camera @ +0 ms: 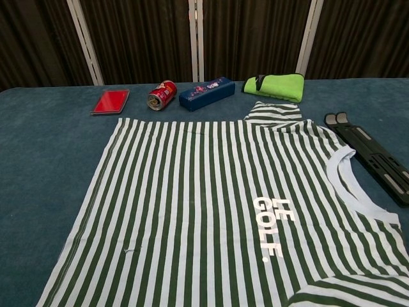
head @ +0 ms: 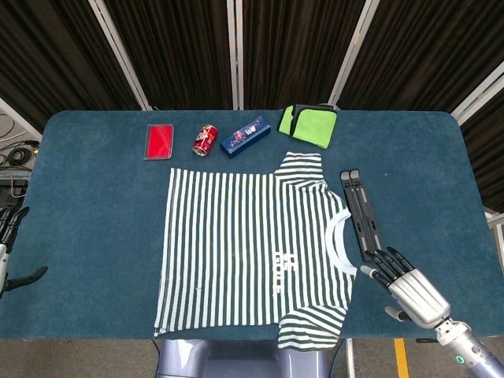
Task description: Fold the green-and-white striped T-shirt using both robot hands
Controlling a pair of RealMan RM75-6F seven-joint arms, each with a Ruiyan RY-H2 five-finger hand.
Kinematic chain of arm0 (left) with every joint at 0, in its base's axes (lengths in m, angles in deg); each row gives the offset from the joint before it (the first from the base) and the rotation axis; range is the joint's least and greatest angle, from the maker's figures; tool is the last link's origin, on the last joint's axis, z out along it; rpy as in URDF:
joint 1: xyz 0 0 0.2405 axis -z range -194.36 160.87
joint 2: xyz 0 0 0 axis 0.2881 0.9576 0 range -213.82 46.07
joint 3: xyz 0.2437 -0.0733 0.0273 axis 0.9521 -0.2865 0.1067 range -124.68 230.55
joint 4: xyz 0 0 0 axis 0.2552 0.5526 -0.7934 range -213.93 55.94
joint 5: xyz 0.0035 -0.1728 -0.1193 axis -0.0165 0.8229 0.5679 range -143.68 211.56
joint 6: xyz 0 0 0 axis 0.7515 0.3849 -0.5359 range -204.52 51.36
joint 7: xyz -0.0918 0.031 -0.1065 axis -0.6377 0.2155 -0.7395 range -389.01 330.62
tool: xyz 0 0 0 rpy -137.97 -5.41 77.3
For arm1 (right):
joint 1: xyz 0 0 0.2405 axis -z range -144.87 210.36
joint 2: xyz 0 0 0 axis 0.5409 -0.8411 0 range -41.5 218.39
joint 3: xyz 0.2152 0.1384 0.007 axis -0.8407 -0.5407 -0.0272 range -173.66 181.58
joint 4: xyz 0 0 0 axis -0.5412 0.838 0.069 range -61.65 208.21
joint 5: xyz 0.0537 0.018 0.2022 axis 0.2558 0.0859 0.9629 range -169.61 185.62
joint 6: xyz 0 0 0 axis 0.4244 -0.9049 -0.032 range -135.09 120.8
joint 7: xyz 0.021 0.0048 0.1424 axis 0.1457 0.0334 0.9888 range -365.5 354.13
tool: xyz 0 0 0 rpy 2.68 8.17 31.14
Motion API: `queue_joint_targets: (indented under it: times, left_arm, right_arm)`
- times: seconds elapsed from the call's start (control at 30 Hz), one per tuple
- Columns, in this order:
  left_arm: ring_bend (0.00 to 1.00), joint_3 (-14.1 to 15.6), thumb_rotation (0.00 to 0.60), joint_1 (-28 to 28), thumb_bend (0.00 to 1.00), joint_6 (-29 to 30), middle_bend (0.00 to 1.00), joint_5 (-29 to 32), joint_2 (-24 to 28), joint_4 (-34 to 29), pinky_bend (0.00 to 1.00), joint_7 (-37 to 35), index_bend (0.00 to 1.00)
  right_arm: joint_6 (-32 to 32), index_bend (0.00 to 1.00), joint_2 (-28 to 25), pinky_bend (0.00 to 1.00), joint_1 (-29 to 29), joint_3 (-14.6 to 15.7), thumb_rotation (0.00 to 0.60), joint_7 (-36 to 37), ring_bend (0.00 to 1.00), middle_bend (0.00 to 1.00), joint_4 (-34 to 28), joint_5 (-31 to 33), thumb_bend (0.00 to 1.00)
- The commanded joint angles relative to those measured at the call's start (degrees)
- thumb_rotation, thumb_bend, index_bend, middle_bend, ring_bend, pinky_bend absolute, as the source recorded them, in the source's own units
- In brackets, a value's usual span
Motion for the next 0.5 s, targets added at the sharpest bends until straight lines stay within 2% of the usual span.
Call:
queue_joint_targets:
  times: [0.03,0.17,0.37,0.5]
  left_arm:
    - [0.00,0.0,0.600,0.0,0.00,0.0,0.00,0.1,-0.1,0.0,0.00,0.2,0.00]
    - [0.00,-0.1,0.600,0.0,0.00,-0.1,0.00,0.3,-0.1,0.2,0.00,0.0,0.00]
    - [0.00,-0.1,0.600,-0.1,0.00,-0.1,0.00,0.4,0.2,0.5,0.00,-0.9,0.00]
    - [0.00,-0.1,0.600,-0.3,0.00,0.2,0.00,0.2,0.4,0.6,0.00,-1.5,0.00]
  right_arm:
    - [-2.7,0.34,6.1,0.00,-2.2,2.4,0.600,4.6,0.00,0.06,7.7,-6.2,0.00]
    - [-3.2,0.40,9.4,0.00,-3.6,3.3,0.600,5.4,0.00,0.07,11.5,-8.9,0.00]
    - [-1.9,0.39,12.6,0.00,-4.3,4.7,0.600,4.7,0.00,0.08,14.8,-9.8,0.00]
    - [-3.2,0.39,15.1,0.00,-4.2,4.6,0.600,4.2,0.00,0.08,17.6,-9.8,0.00]
